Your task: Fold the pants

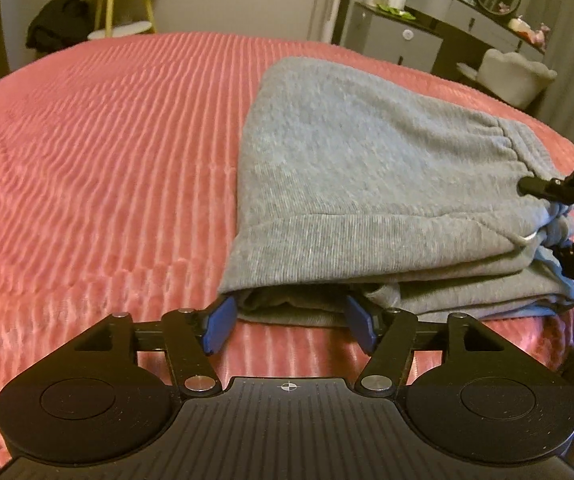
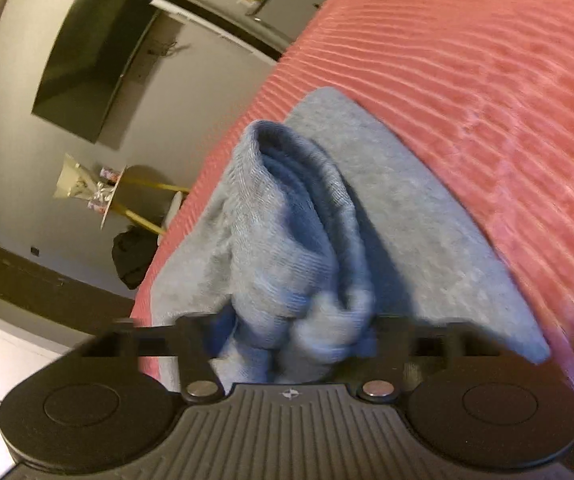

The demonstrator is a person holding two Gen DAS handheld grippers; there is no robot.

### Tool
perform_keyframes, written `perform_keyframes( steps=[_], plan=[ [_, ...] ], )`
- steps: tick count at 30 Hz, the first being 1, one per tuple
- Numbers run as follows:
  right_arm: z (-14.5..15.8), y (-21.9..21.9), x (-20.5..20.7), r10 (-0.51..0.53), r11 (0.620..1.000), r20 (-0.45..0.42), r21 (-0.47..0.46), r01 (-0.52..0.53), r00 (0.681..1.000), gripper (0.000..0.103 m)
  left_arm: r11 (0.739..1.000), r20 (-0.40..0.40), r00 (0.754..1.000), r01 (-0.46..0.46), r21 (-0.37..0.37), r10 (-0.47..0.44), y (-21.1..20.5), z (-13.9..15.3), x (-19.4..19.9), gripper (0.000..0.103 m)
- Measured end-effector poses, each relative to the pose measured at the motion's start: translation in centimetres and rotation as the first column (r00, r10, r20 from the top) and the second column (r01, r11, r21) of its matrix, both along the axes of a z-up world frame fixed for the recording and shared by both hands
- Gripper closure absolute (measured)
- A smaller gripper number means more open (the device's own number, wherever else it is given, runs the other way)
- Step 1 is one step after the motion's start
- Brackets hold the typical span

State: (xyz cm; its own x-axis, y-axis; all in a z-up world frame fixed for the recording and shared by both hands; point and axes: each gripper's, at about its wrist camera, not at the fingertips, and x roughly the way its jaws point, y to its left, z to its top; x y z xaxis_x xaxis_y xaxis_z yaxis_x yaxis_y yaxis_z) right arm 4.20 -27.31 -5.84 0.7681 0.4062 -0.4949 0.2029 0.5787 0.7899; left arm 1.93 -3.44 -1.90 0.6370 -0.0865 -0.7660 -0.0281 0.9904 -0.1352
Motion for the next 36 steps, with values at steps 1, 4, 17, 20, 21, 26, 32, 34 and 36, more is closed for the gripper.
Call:
perform_keyframes(
  steps=[1, 4, 17, 20, 21, 26, 32, 34, 36],
  plan=[
    [0.1, 0.2, 0.3, 0.001, 1.000, 0.006, -0.010, -0.001, 1.000, 0.055, 1.000, -0.001, 1.000, -0.004, -0.005, 0.004, 0.1, 0.0, 0.0, 0.037],
    [-0.3, 0.2, 0.9, 0.011, 1.000, -0.005, 0.010, -0.011, 1.000, 0.053, 1.000, -0.005, 1.000, -0.016, -0.015, 0.016, 0.2, -0.1, 0.0, 0.037],
    [-0.7, 0.9, 0.9, 0.084, 0.988, 0.053, -0.137, -0.076, 0.995, 0.053, 0.999, -0.050, 0.998, -0.034, -0.014, 0.033, 0.0, -0.7, 0.9, 0.036],
    [-0.7, 0.9, 0.8, 0.097, 0.985, 0.061, -0.151, -0.087, 0.993, 0.053, 0.999, -0.050, 0.998, -0.037, -0.009, 0.037, -0.2, -0.7, 1.0, 0.036],
    [-0.6, 1.0, 0.8, 0.101, 0.983, 0.063, -0.159, -0.090, 0.993, 0.053, 0.999, -0.050, 0.998, -0.039, -0.008, 0.039, -0.2, -0.7, 1.1, 0.036],
    [-0.6, 1.0, 0.5, 0.105, 0.982, 0.069, -0.163, -0.093, 0.992, 0.053, 0.998, -0.047, 0.997, -0.056, -0.024, 0.055, -0.3, -1.0, 1.1, 0.035],
    [-0.6, 1.2, 0.5, 0.107, 0.981, 0.071, -0.173, -0.093, 0.992, 0.053, 0.998, -0.049, 0.997, -0.056, -0.023, 0.055, -0.1, -1.1, 1.1, 0.034],
    [-0.6, 1.2, 0.5, 0.107, 0.980, 0.073, -0.173, -0.093, 0.992, 0.053, 0.998, -0.051, 0.997, -0.057, -0.025, 0.056, 0.0, -1.2, 1.1, 0.034],
    [-0.6, 1.2, 0.4, 0.108, 0.980, 0.074, -0.175, -0.093, 0.991, 0.053, 0.998, -0.050, 0.997, -0.058, -0.027, 0.057, 0.0, -1.1, 1.1, 0.034]
  ],
)
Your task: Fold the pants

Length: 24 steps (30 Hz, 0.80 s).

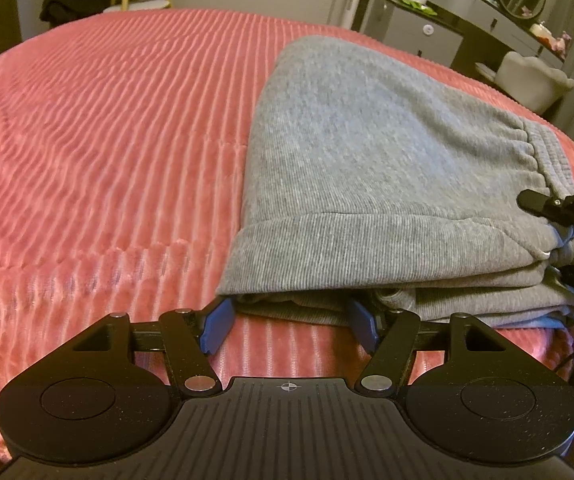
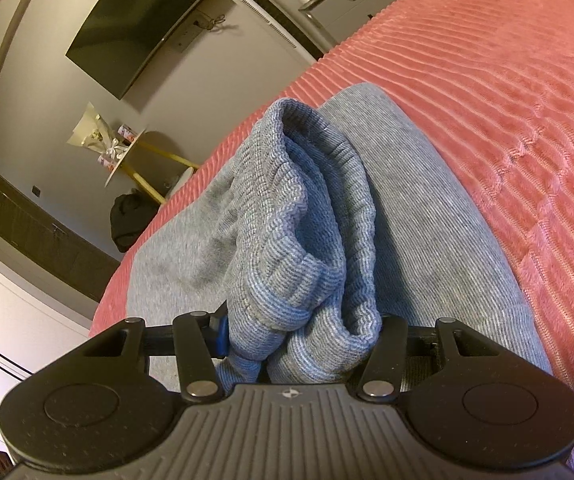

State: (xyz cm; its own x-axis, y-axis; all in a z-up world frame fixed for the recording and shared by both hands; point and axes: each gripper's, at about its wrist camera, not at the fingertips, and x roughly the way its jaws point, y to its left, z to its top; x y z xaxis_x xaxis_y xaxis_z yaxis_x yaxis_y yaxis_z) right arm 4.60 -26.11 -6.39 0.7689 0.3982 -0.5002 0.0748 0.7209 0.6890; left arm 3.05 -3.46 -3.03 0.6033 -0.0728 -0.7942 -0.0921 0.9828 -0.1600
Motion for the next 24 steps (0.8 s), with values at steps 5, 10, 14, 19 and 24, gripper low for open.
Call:
perform_keyframes(
  steps=[5, 10, 14, 19, 24],
  plan=[
    [0.04, 0.09, -0.21, 0.003, 1.000, 0.006, -0.009, -0.003, 1.000, 0.053, 1.000, 0.000, 1.000, -0.003, -0.005, 0.003, 0.06, 0.02, -0.05, 0.034],
    [0.09, 0.36, -0.44, 0.009, 1.000, 0.018, -0.025, -0.009, 1.000, 0.052, 1.000, 0.001, 1.000, -0.005, -0.011, 0.005, 0.21, 0.01, -0.03, 0.034],
    [0.24, 0.56, -0.61, 0.007, 0.999, 0.018, -0.039, -0.006, 1.000, 0.052, 1.000, 0.002, 1.000, -0.009, -0.021, 0.009, 0.36, 0.06, -0.08, 0.034],
    [0.54, 0.81, -0.73, 0.003, 0.999, 0.014, -0.046, -0.002, 1.000, 0.052, 0.999, 0.003, 1.000, -0.012, -0.029, 0.013, 0.52, 0.09, -0.16, 0.034],
    [0.62, 0.91, -0.73, 0.001, 0.999, 0.013, -0.052, -0.001, 1.000, 0.052, 0.999, 0.005, 1.000, -0.014, -0.036, 0.014, 0.69, 0.13, -0.22, 0.034]
  ],
)
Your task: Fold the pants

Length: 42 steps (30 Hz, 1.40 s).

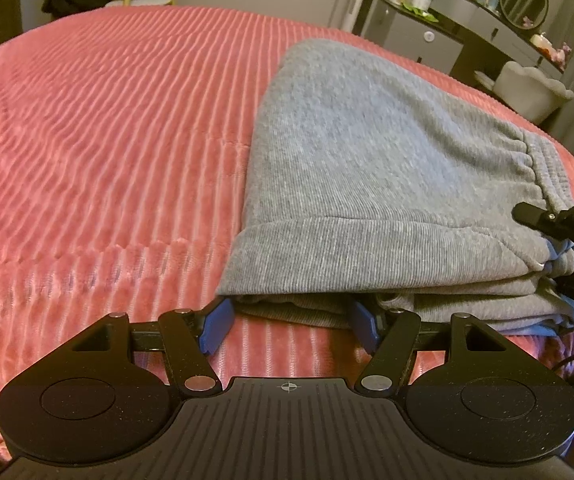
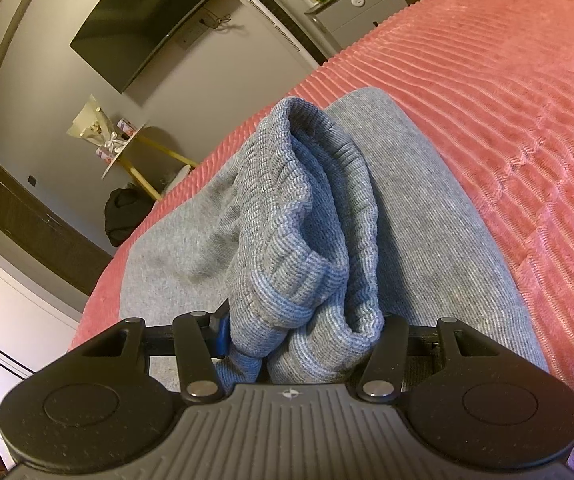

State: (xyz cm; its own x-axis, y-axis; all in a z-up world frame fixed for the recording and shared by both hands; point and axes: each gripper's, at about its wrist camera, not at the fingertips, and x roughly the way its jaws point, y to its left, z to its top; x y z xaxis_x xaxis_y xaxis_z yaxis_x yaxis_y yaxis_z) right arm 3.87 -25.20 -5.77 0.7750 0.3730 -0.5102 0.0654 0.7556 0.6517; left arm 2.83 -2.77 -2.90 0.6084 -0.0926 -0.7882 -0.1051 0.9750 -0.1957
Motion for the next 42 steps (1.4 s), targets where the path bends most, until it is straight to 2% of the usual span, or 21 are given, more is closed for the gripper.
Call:
perform_keyframes(
  steps=[12, 17, 22, 25, 30, 37, 40, 42],
  plan=[
    [0.3, 0.4, -0.1, -0.007, 1.000, -0.004, -0.025, 0.007, 1.000, 0.052, 1.000, -0.001, 1.000, -0.003, 0.002, 0.003, 0.0, 0.0, 0.0, 0.034],
    [1.3, 0.6, -0.7, -0.021, 0.999, 0.003, -0.027, 0.021, 1.000, 0.056, 1.000, -0.003, 1.000, -0.004, 0.000, 0.004, 0.2, 0.0, 0.0, 0.034],
    [3.4, 0.6, -2.1, -0.048, 0.997, 0.062, 0.063, 0.044, 0.997, 0.058, 1.000, -0.002, 1.000, -0.003, 0.001, 0.003, 0.3, 0.1, 0.1, 0.034],
    [5.0, 1.0, -2.8, -0.048, 0.997, 0.117, 0.065, 0.040, 0.992, 0.059, 1.000, -0.001, 1.000, -0.004, 0.000, 0.004, 0.4, 0.1, 0.1, 0.034],
    [6.3, 0.8, -3.4, -0.063, 0.989, 0.161, 0.141, 0.041, 0.985, 0.060, 1.000, 0.018, 1.000, -0.021, -0.005, 0.021, 0.7, 0.3, -0.3, 0.043],
    [7.6, 0.2, -4.2, -0.075, 0.978, 0.212, 0.206, 0.030, 0.974, 0.060, 0.998, 0.087, 0.995, -0.053, -0.045, 0.056, 1.9, 1.0, -1.0, 0.065],
    [8.7, 0.8, -4.2, -0.066, 0.978, 0.243, 0.206, 0.015, 0.968, 0.060, 0.993, 0.135, 0.988, -0.064, -0.104, 0.078, 2.7, 1.5, -1.6, 0.067],
    [9.6, 1.3, -4.1, -0.062, 0.974, 0.267, 0.225, 0.001, 0.962, 0.060, 0.990, 0.148, 0.986, -0.055, -0.127, 0.074, 2.9, 1.7, -1.9, 0.063]
  ],
)
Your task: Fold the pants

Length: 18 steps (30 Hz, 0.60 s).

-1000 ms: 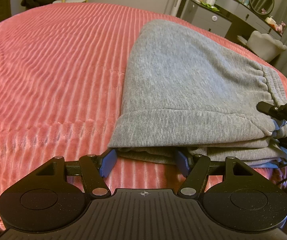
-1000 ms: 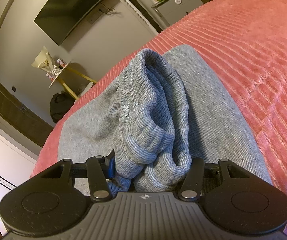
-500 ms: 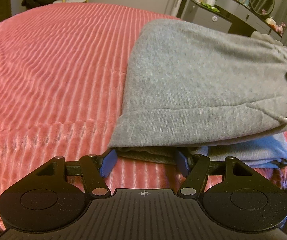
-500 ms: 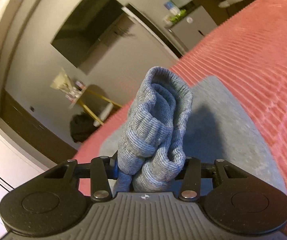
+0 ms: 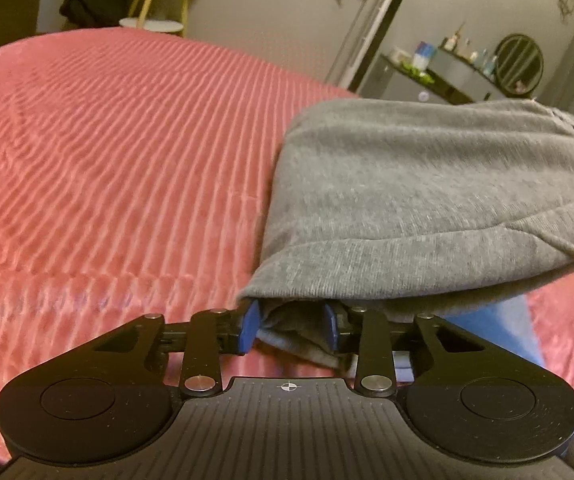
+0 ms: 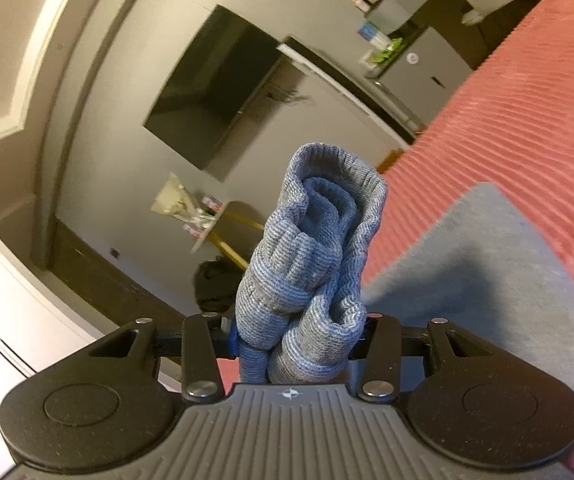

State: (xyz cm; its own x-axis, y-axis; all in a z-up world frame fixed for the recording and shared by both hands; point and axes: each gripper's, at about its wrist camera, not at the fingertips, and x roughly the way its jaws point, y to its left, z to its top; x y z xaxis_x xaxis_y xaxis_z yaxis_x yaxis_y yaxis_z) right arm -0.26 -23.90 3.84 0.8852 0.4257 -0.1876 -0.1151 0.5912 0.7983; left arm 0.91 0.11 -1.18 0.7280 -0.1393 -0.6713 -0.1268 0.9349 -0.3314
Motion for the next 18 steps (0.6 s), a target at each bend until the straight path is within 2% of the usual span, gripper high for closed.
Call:
perform_keyframes(
  steps=[2, 5, 7, 9, 10, 15, 18],
  plan=[
    [0.8, 0.5, 0.0, 0.006, 1.000, 0.028, -0.005, -0.005, 1.000, 0.060, 1.000, 0.032, 0.999, 0.027, 0.014, -0.028, -0.5, 0.4, -0.5, 0.057],
    [1.7, 0.6, 0.1, 0.004, 1.000, 0.056, -0.001, -0.004, 0.998, 0.060, 0.992, 0.075, 0.990, 0.114, 0.062, -0.119, -2.1, 0.9, -1.3, 0.048],
    [1.8, 0.5, 0.0, -0.001, 1.000, 0.059, -0.012, 0.002, 0.998, 0.060, 0.980, 0.065, 0.983, 0.162, 0.120, -0.170, -3.3, 0.7, -1.4, 0.046],
    [1.7, 0.4, -0.1, -0.014, 1.000, 0.052, -0.017, 0.015, 0.999, 0.060, 0.968, 0.020, 0.984, 0.169, 0.187, -0.176, -4.2, 0.1, -1.0, 0.046],
    [1.5, 0.0, -0.1, -0.021, 1.000, 0.043, -0.014, 0.022, 0.999, 0.060, 0.968, 0.009, 0.986, 0.164, 0.192, -0.168, -4.3, 0.0, -0.8, 0.049],
    [-0.1, -1.7, 0.2, -0.068, 0.998, -0.015, 0.002, 0.068, 0.998, 0.060, 0.985, 0.061, 0.986, 0.150, 0.086, -0.156, -2.9, 0.6, -0.9, 0.050],
    [-1.5, -2.9, 0.6, -0.089, 0.996, -0.066, 0.010, 0.090, 0.994, 0.060, 0.985, 0.060, 0.986, 0.150, 0.080, -0.155, -2.6, 0.7, -0.8, 0.050]
  ],
)
